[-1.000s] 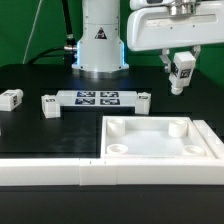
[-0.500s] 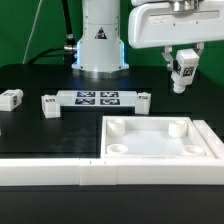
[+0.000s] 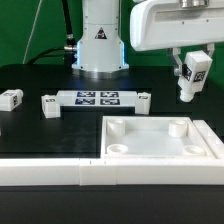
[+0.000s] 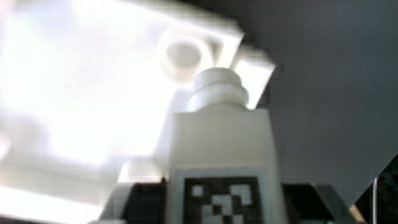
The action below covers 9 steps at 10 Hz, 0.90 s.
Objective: Assemble one leg
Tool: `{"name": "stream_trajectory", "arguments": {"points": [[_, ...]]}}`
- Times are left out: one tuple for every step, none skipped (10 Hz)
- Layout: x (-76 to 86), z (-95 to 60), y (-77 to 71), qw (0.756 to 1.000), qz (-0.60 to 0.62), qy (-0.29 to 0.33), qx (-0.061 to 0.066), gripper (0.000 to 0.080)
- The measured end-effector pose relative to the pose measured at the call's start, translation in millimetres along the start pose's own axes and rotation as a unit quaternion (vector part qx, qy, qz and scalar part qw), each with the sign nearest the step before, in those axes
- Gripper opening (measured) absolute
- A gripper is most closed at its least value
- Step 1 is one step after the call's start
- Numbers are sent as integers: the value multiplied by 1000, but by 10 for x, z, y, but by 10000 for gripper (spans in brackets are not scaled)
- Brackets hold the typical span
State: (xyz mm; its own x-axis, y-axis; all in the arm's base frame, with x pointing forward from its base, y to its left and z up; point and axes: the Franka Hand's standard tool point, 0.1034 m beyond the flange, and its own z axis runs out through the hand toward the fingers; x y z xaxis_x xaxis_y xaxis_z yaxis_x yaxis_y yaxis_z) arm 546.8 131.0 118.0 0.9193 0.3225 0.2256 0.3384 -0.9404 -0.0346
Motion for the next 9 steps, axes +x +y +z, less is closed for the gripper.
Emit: {"name": "stream_trajectory", "arguments": {"points": [[49,1,26,1000,-6,-2,1,287],[38,5,17,1000,-6,-2,1,287],[35,9,17,1000,-6,-2,1,287],[35,9,17,1000,-6,-2,1,287],[26,14,16,1000,-6,-2,1,287],[18,24,28,1000,0,22,-4,287],[-46,68,28,1000,0,7,-1,287],[152,69,123,1000,-5,25,-3,287],[276,113,222,998,-8,69,-13,287]]}}
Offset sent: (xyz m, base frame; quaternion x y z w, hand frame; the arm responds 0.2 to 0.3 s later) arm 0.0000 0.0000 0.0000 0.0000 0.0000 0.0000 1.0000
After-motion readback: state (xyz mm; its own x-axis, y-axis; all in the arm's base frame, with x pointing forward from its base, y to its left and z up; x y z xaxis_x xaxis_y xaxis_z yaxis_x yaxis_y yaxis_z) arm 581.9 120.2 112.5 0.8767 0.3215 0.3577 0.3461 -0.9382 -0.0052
